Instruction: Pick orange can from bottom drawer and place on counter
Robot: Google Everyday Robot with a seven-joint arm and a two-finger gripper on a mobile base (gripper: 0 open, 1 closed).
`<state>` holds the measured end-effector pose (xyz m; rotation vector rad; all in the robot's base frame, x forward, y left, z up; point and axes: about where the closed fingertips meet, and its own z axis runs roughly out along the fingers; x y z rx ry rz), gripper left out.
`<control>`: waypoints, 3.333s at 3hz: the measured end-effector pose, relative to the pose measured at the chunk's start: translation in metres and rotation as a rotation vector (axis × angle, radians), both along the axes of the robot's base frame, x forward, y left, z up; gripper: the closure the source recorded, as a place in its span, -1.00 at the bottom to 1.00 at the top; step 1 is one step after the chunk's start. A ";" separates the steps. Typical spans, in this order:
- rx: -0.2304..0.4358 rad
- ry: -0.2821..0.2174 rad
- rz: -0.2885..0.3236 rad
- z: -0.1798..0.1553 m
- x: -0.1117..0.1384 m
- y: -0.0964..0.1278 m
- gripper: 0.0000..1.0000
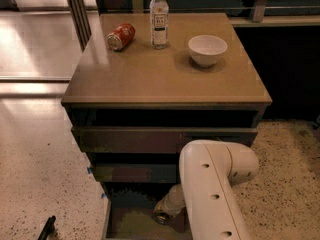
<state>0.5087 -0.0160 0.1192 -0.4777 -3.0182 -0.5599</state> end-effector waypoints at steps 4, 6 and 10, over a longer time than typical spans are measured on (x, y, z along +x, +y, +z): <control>0.184 -0.038 0.062 0.077 -0.059 -0.024 1.00; 0.208 -0.160 0.158 0.164 -0.088 -0.036 1.00; 0.191 -0.278 0.322 0.266 -0.111 -0.005 1.00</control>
Offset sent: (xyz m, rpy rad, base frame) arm -0.0269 -0.0091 0.0456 0.1098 -0.0214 0.0544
